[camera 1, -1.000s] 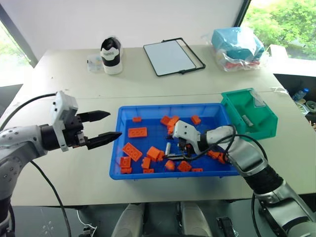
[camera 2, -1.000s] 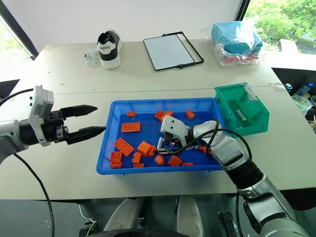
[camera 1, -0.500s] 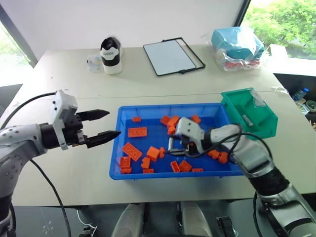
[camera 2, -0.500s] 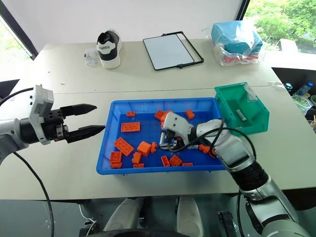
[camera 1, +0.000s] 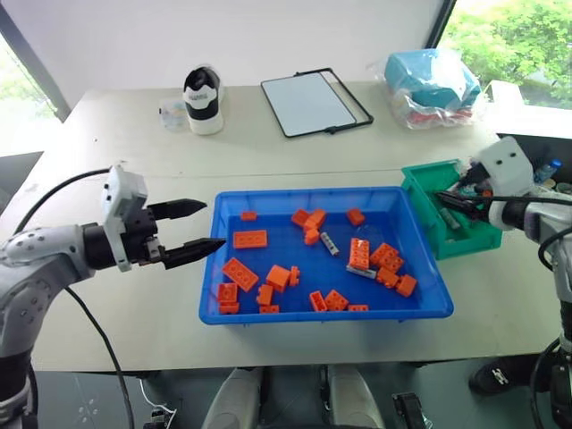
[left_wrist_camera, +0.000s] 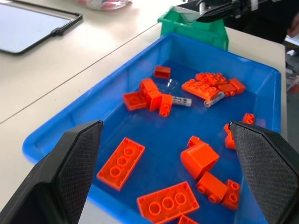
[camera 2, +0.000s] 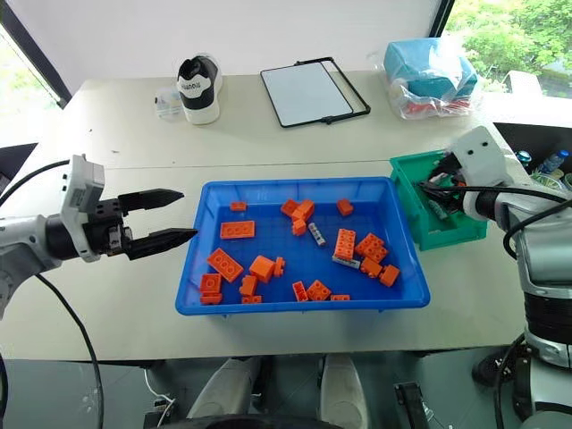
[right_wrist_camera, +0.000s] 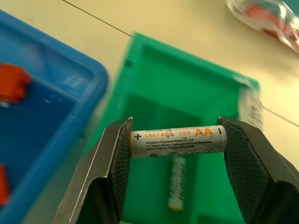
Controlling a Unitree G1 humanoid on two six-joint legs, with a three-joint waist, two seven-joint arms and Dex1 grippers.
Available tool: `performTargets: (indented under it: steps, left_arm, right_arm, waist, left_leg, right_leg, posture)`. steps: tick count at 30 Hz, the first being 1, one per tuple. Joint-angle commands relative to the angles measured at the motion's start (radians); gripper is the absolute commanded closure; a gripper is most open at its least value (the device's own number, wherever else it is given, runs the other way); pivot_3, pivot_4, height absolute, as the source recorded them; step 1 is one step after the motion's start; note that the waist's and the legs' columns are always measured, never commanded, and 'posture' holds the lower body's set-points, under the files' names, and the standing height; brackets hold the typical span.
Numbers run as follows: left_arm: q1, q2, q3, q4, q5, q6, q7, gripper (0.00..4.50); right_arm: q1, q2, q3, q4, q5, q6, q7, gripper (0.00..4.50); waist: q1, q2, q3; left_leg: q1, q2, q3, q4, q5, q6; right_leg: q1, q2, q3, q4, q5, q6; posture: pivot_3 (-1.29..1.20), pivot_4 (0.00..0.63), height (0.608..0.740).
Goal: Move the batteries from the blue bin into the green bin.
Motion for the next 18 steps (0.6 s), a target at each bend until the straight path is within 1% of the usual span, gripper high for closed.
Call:
performTargets:
  steps: [1, 4, 7, 10, 12, 14, 18]
  left_arm:
    - [-0.030, 0.000, -0.007, 0.003, -0.013, -0.004, -0.012, 0.00]
    - [-0.041, 0.000, -0.017, 0.004, -0.012, -0.004, -0.020, 0.00]
    - [-0.044, 0.001, -0.020, -0.004, -0.019, 0.001, -0.023, 0.00]
    - [-0.039, 0.001, -0.024, -0.018, -0.024, 0.004, -0.021, 0.00]
    - [-0.037, -0.001, -0.027, -0.025, -0.026, 0.006, -0.018, 0.00]
    - [-0.039, -0.002, -0.029, -0.027, -0.027, 0.008, -0.015, 0.00]
    - [-0.038, -0.003, -0.031, -0.030, -0.025, 0.010, -0.010, 0.00]
  right_arm:
    - [-0.027, -0.009, -0.003, -0.002, -0.016, -0.034, -0.033, 0.06]
    - [-0.034, 0.001, 0.016, -0.010, -0.014, -0.047, -0.041, 0.06]
    - [-0.047, 0.026, 0.009, -0.048, 0.025, -0.073, -0.025, 0.06]
    - [-0.076, 0.100, 0.009, -0.153, 0.141, -0.023, 0.016, 0.06]
    - [-0.062, 0.153, 0.053, -0.249, 0.225, 0.044, 0.046, 0.06]
    - [-0.042, 0.188, 0.105, -0.315, 0.269, 0.077, 0.058, 0.06]
    - [-0.026, 0.255, 0.248, -0.305, 0.241, 0.113, -0.002, 0.06]
  waist:
    - [-0.005, 0.000, 0.000]
    - [-0.010, 0.000, 0.000]
    - [-0.009, 0.000, 0.000]
    - [-0.011, 0.000, 0.000]
    - [-0.010, 0.000, 0.000]
    - [-0.009, 0.000, 0.000]
    - [-0.005, 0.000, 0.000]
  left_leg:
    - [0.000, 0.000, 0.000, 0.000, 0.000, 0.000]
    - [0.000, 0.000, 0.000, 0.000, 0.000, 0.000]
    - [0.000, 0.000, 0.000, 0.000, 0.000, 0.000]
    - [0.000, 0.000, 0.000, 0.000, 0.000, 0.000]
    - [0.000, 0.001, 0.000, 0.000, 0.000, 0.000]
    - [0.000, 0.002, -0.001, 0.000, 0.000, 0.000]
    - [0.000, 0.001, -0.001, 0.001, 0.000, 0.000]
  right_leg:
    - [0.000, 0.000, 0.000, 0.000, 0.000, 0.000]
    - [0.000, 0.000, 0.000, 0.000, 0.000, 0.000]
    - [0.000, 0.000, 0.000, 0.000, 0.000, 0.000]
    - [0.000, 0.000, 0.000, 0.000, 0.000, 0.000]
    - [0.000, 0.001, 0.000, 0.000, 0.000, 0.000]
    - [0.000, 0.002, 0.000, 0.000, 0.000, 0.000]
    - [0.001, 0.002, 0.000, 0.000, 0.000, 0.000]
  posture:
    - [0.00, 0.150, 0.731]
    - [0.00, 0.150, 0.731]
    - [0.00, 0.150, 0.731]
    - [0.00, 0.150, 0.731]
    - [0.00, 0.150, 0.731]
    - [0.00, 0.150, 0.731]
    - [0.00, 0.150, 0.731]
